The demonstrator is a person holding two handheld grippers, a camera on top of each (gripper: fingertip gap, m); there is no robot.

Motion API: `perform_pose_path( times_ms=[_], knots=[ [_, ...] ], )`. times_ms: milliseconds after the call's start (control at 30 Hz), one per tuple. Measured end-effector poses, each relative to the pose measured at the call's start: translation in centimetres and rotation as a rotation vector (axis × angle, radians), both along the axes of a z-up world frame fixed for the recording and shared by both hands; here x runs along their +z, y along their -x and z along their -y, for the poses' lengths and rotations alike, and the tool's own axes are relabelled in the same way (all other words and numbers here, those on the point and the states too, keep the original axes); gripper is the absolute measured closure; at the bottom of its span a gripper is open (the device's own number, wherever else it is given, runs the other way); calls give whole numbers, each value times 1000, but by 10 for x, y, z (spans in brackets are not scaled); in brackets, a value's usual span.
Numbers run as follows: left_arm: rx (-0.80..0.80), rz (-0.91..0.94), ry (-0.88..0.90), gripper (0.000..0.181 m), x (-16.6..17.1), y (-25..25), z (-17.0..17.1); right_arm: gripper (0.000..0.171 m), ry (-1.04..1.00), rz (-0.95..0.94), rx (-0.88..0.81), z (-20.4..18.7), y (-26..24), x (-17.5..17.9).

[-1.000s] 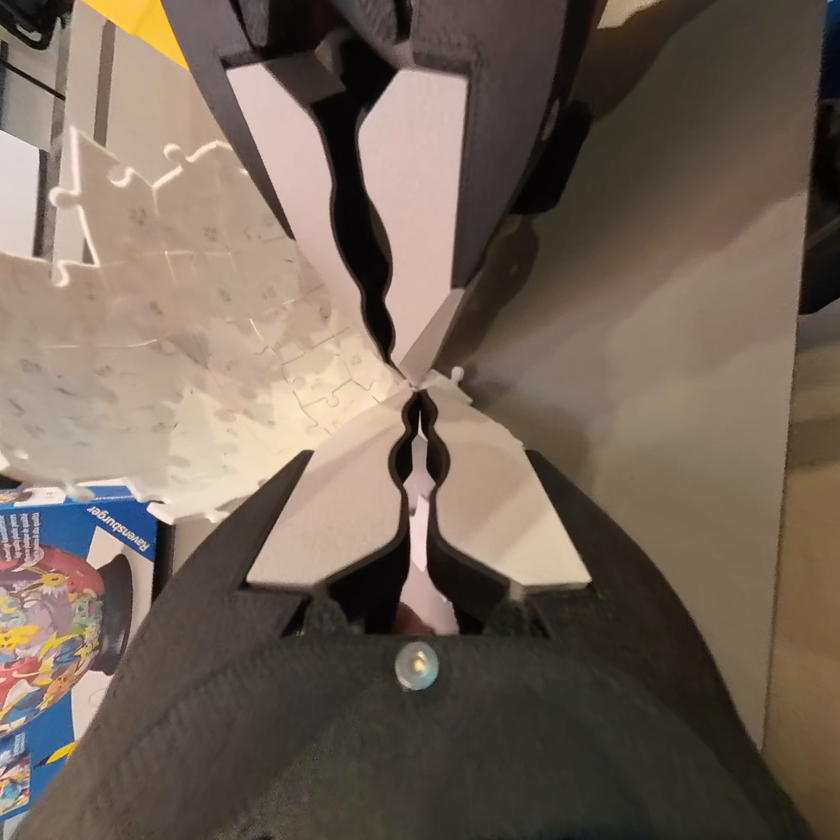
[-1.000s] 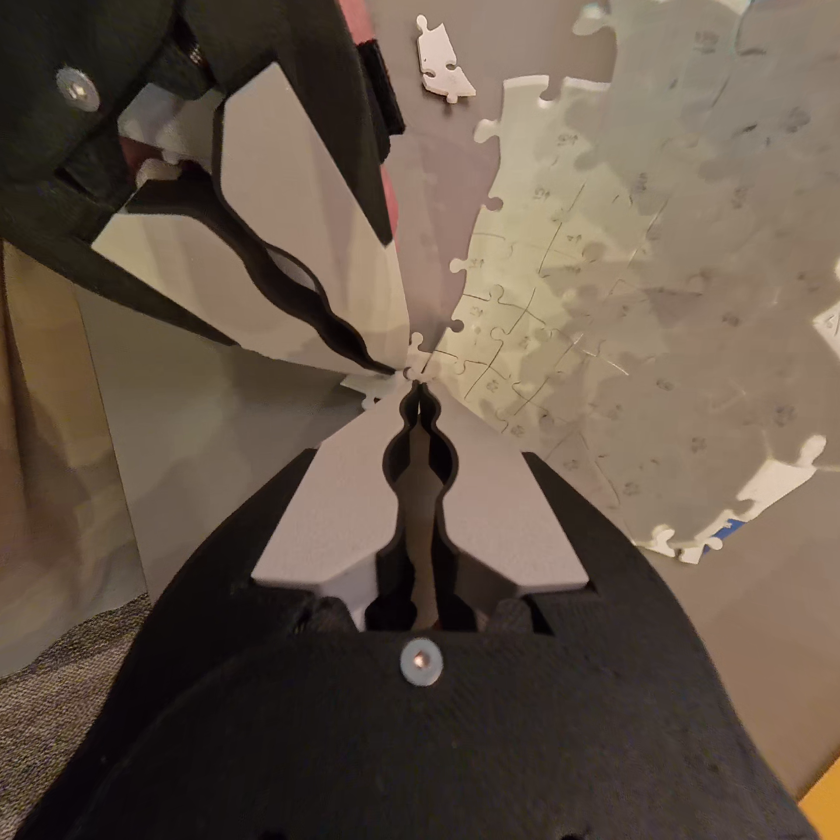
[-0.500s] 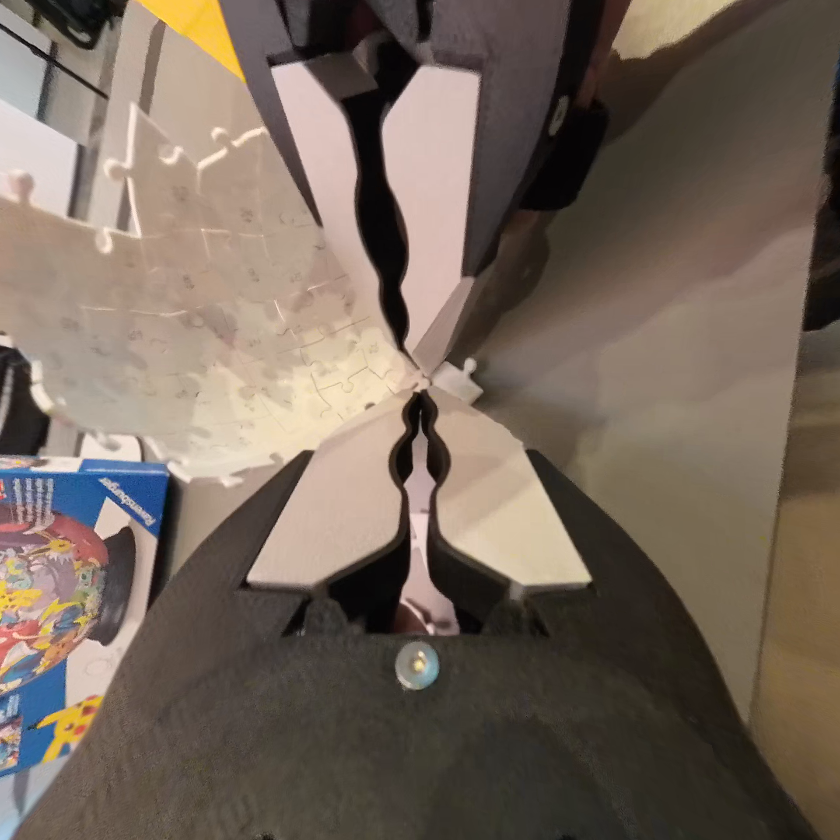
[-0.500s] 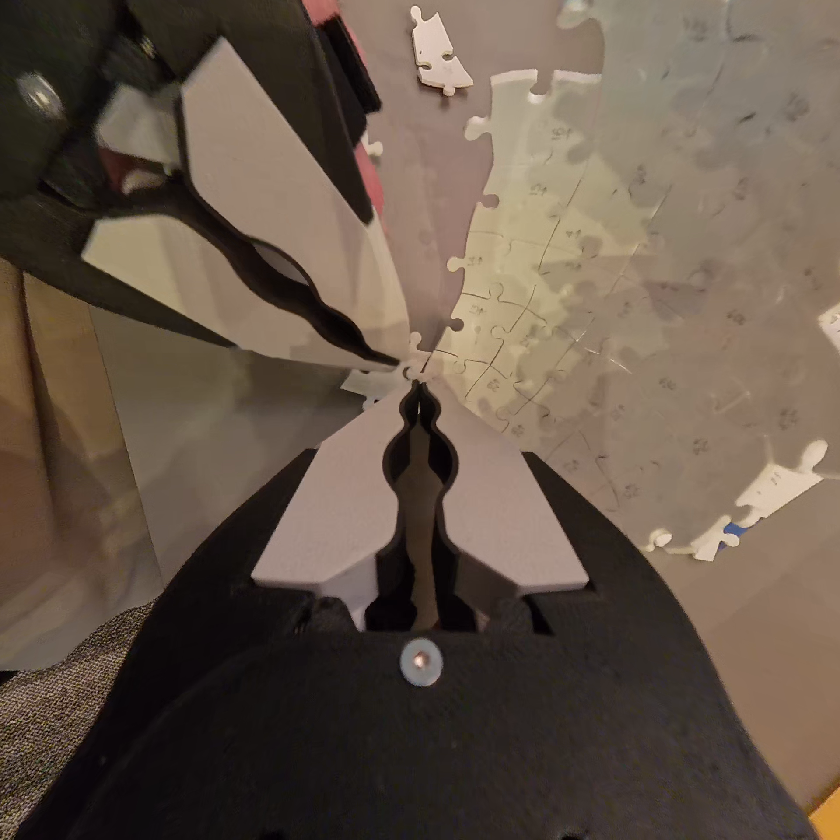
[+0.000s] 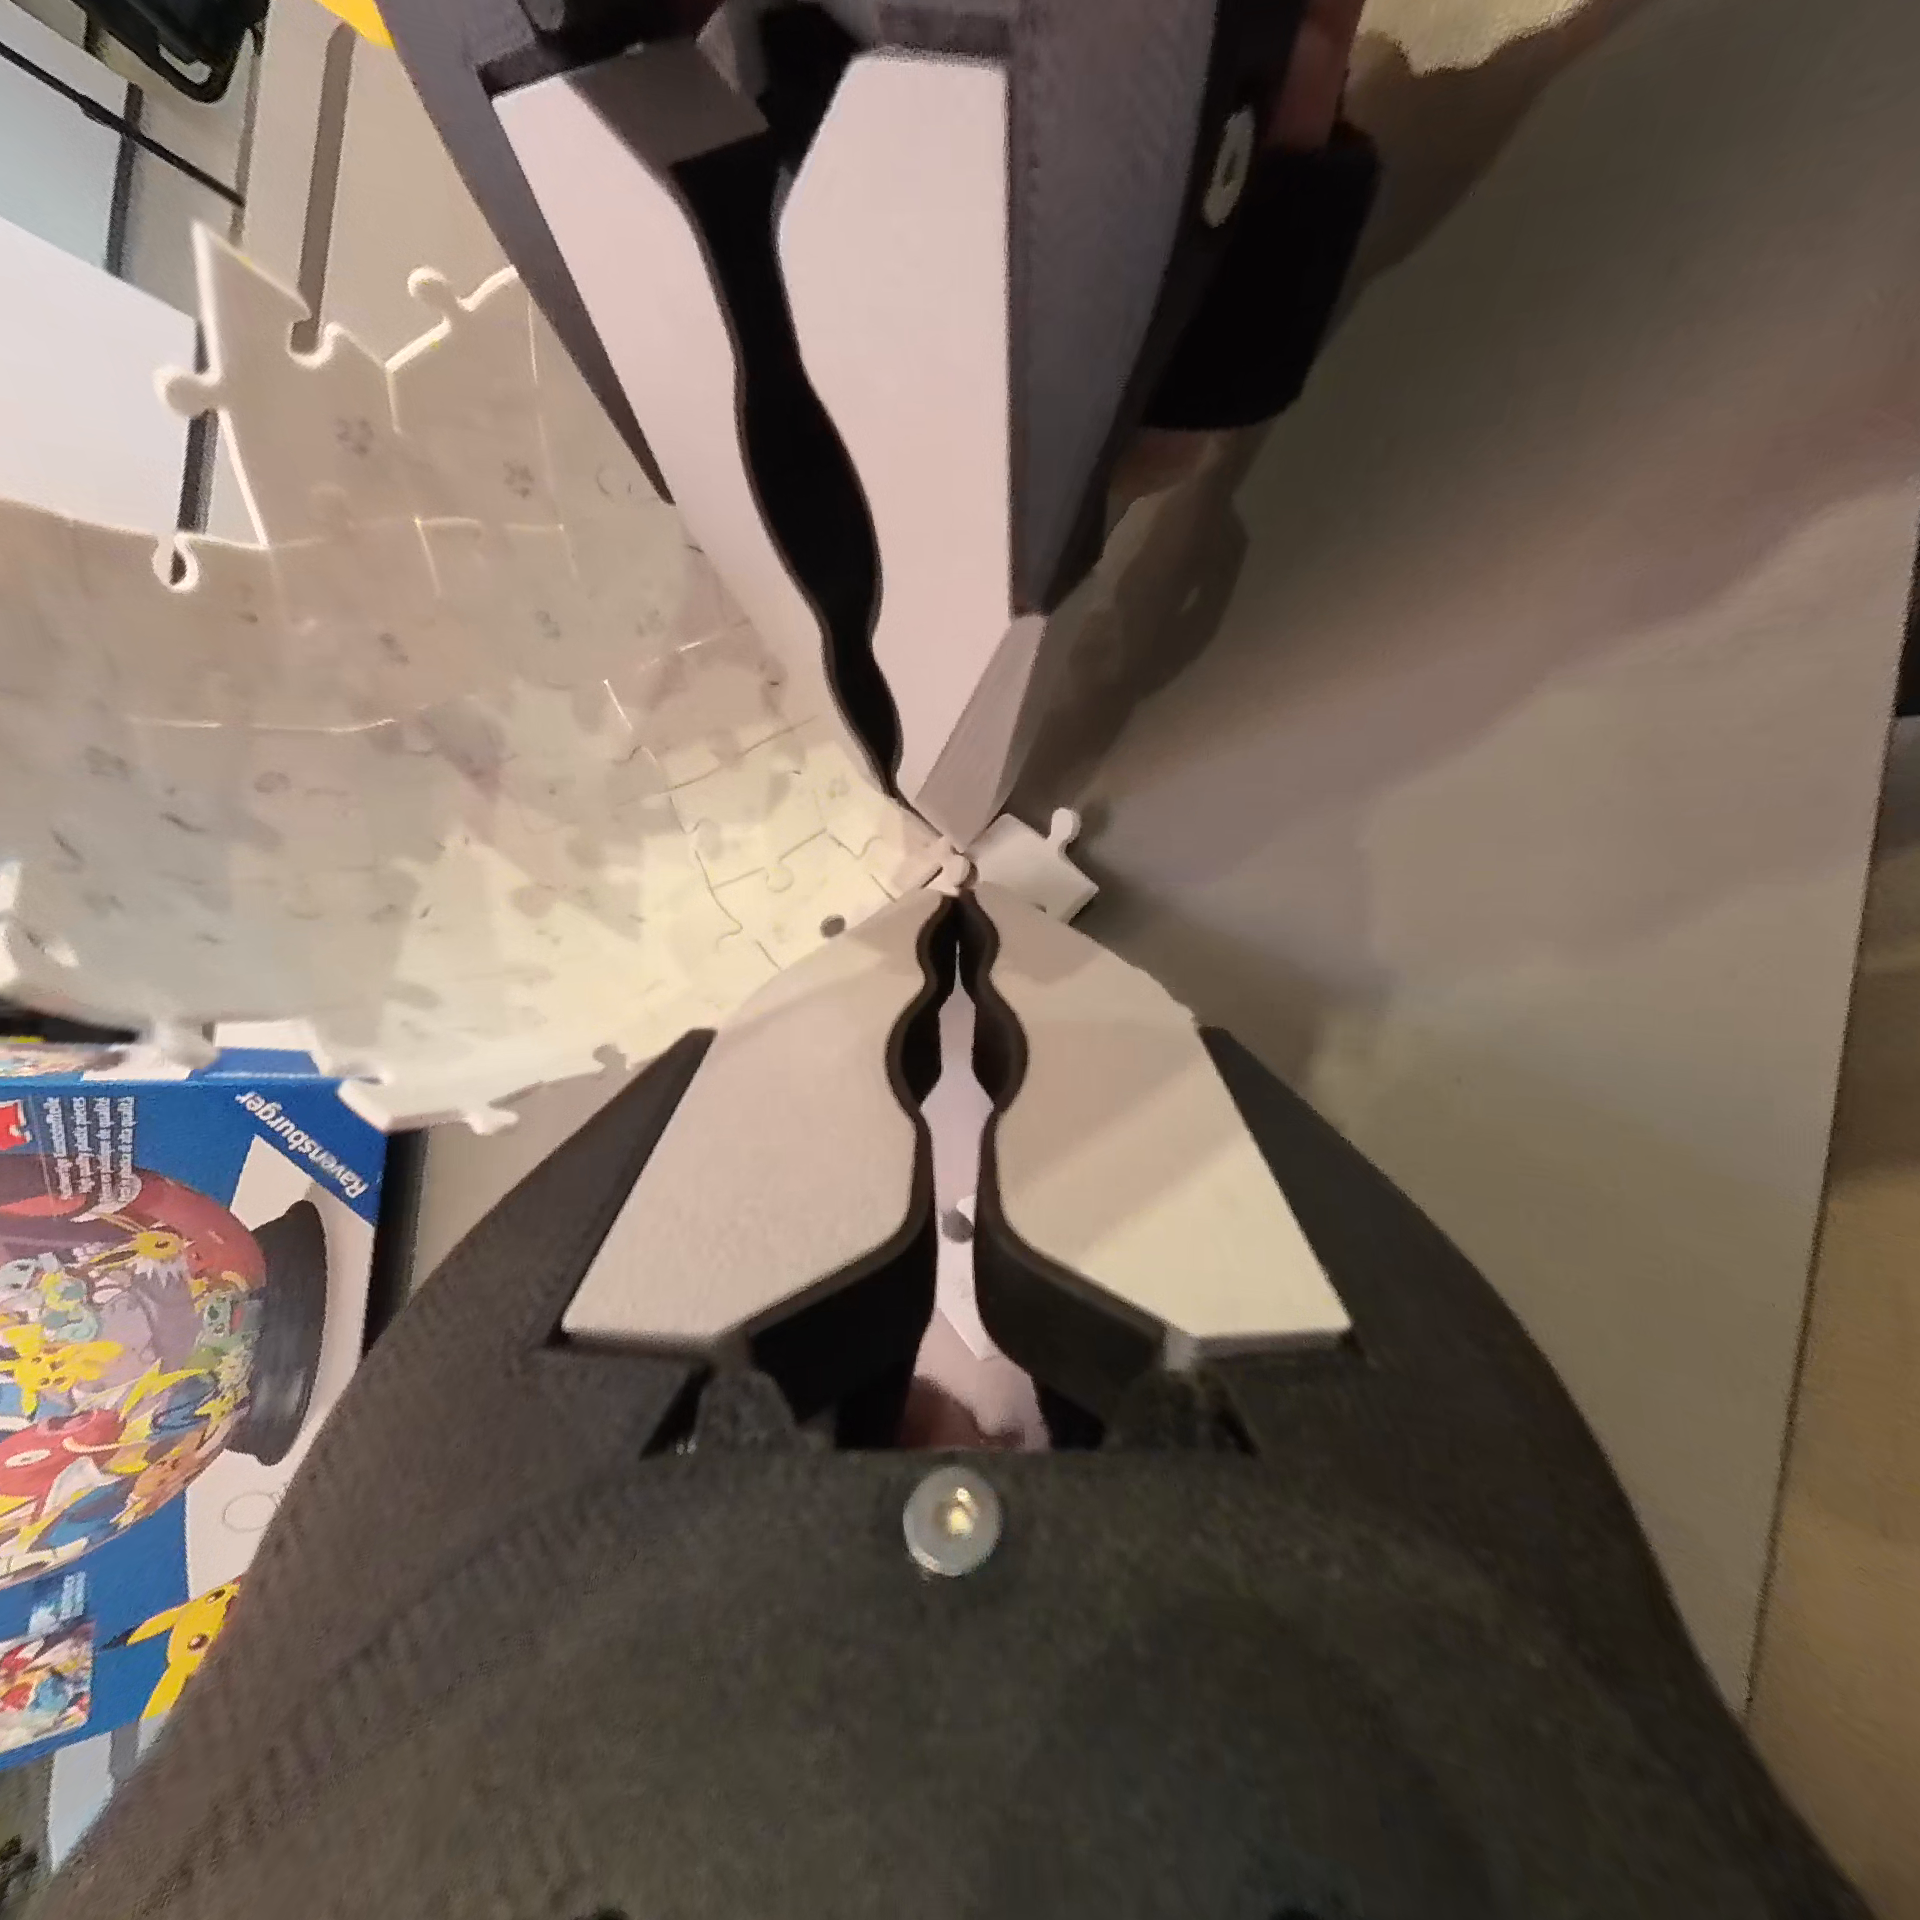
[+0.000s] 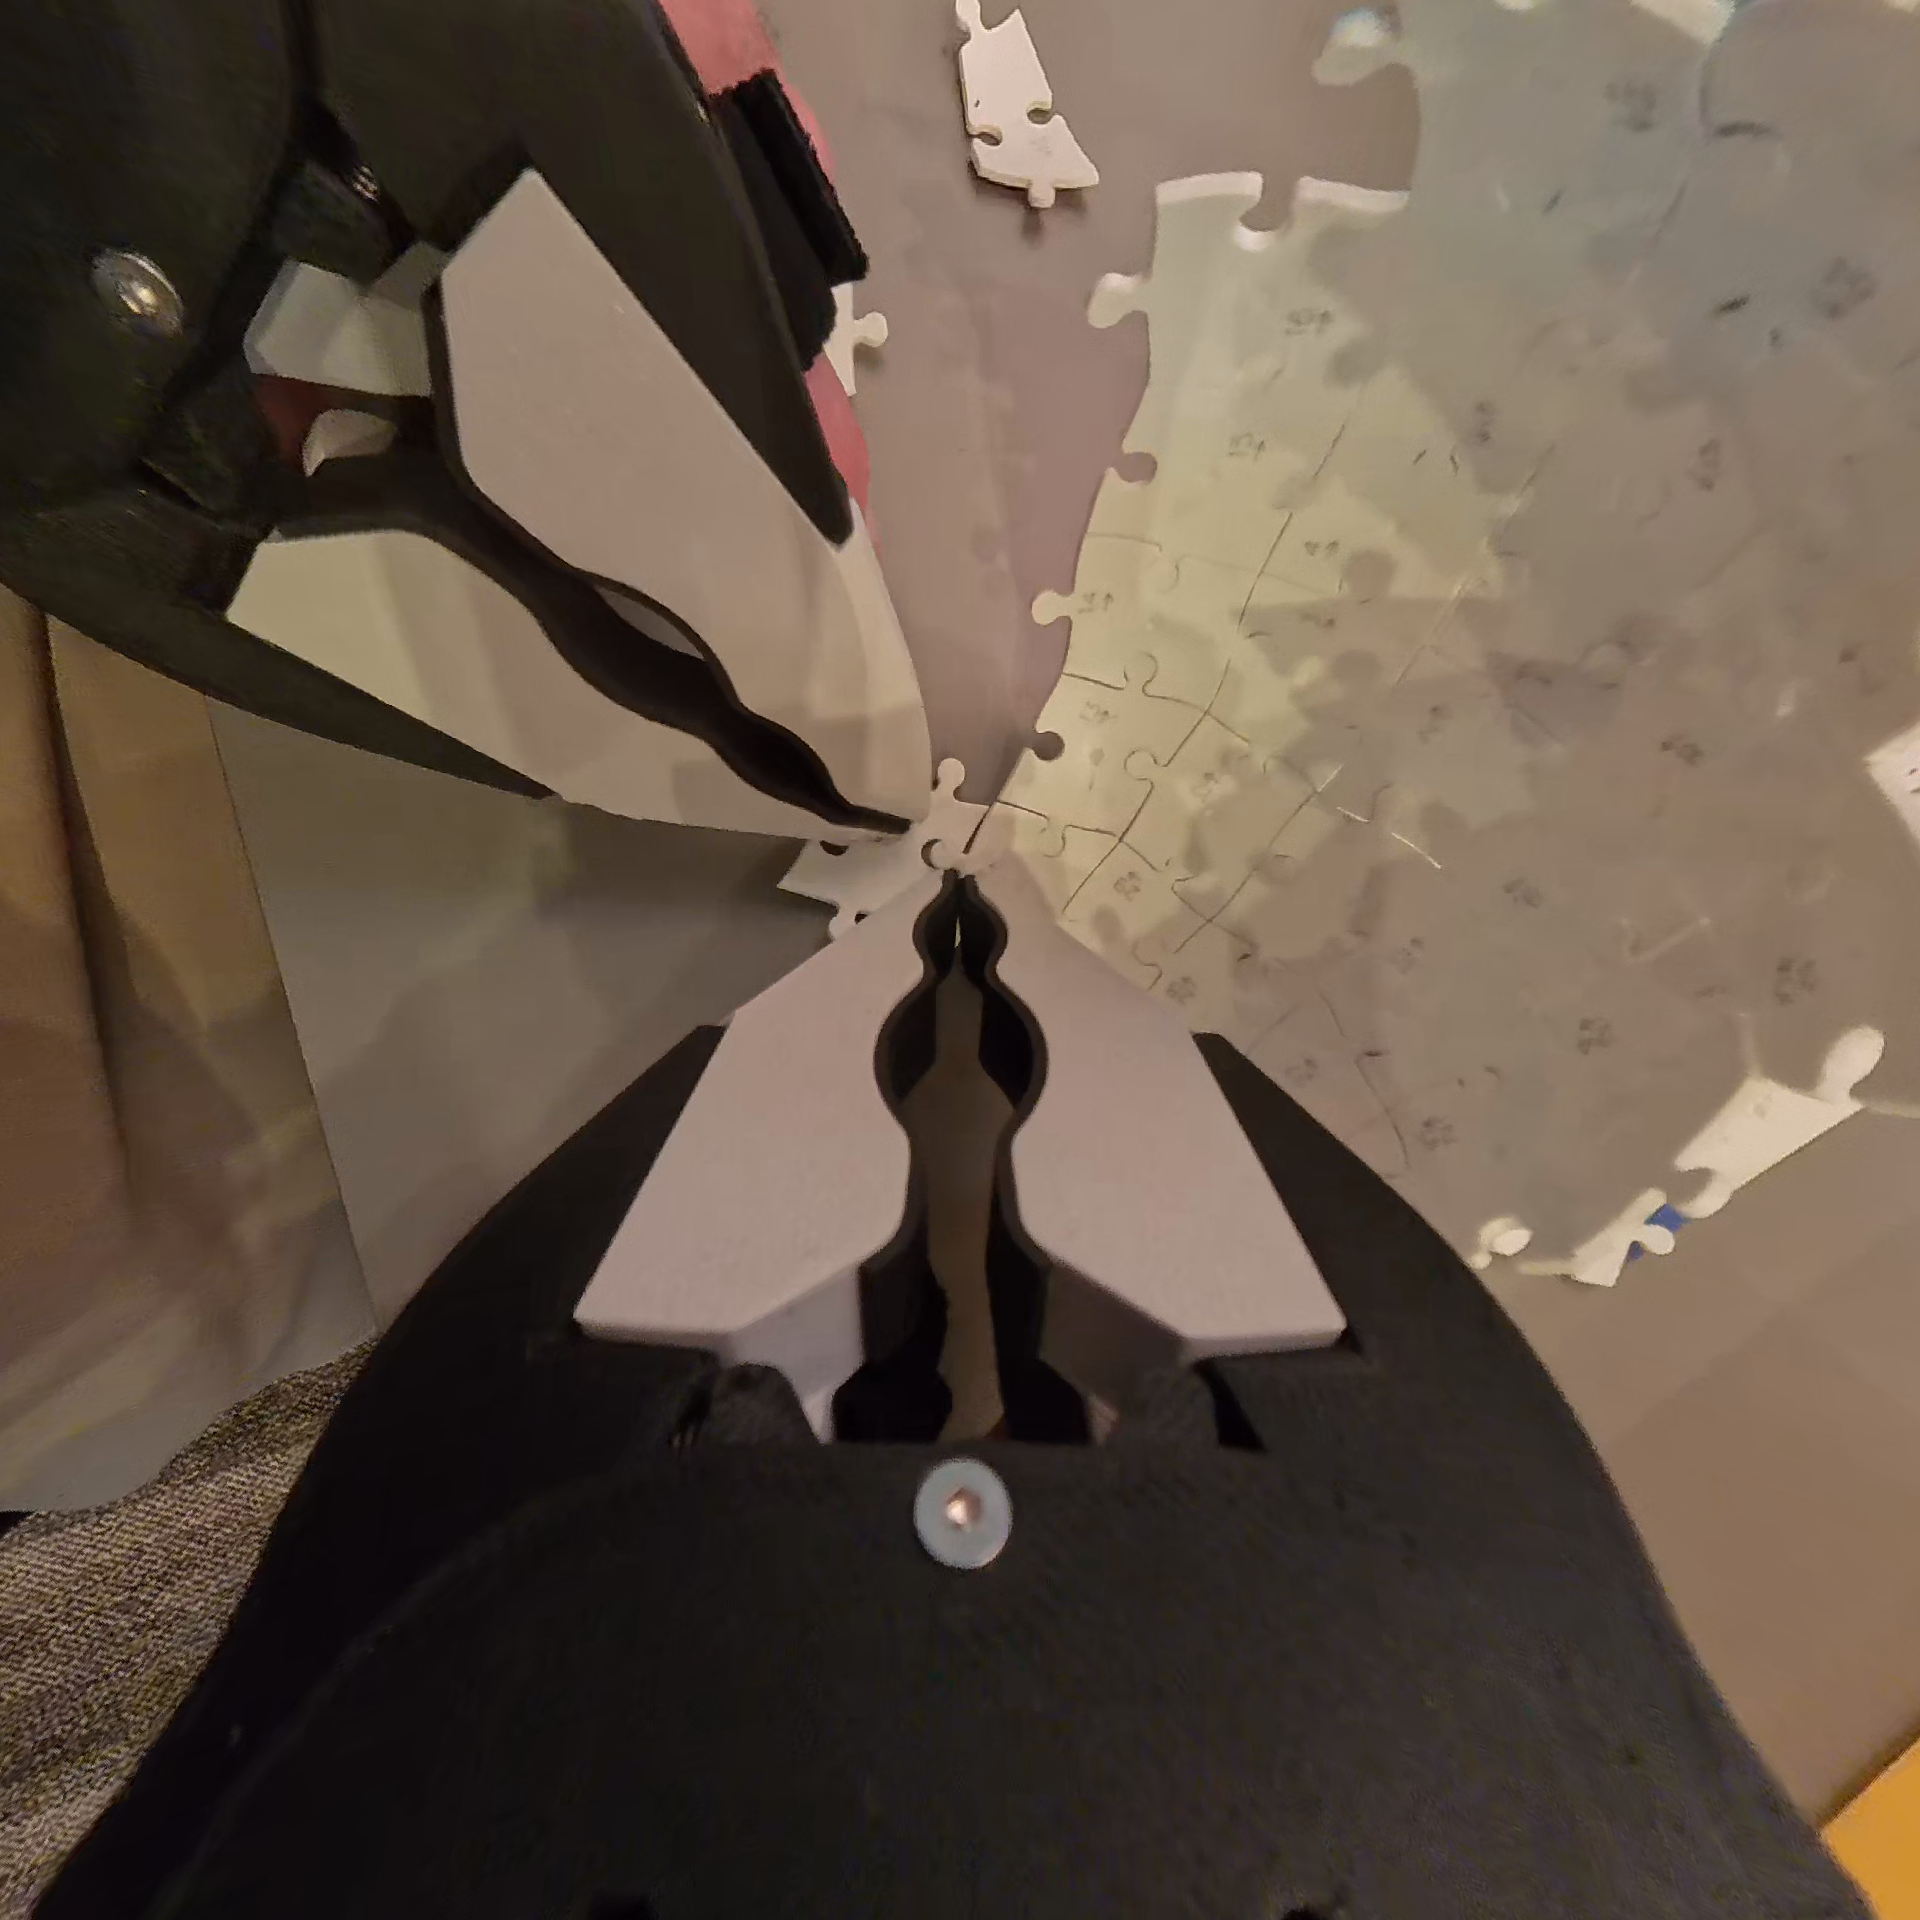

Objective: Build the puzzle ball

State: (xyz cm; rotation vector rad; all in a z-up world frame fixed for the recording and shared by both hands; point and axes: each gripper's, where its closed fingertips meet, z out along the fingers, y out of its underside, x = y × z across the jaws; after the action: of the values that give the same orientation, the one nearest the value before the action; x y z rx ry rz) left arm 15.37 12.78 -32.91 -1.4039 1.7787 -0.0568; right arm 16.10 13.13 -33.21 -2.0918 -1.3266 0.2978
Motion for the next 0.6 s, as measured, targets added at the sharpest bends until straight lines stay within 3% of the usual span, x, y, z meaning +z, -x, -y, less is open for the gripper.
perform_pose_path(
  times_ms=[367,600],
  knots=[
    [-16,47,42,181,14,5,6,171,8,-1,-1,0,1,0],
    [-55,-6,23,181,-2,9,13,171,3,16,-3,0,1,0]
  ],
)
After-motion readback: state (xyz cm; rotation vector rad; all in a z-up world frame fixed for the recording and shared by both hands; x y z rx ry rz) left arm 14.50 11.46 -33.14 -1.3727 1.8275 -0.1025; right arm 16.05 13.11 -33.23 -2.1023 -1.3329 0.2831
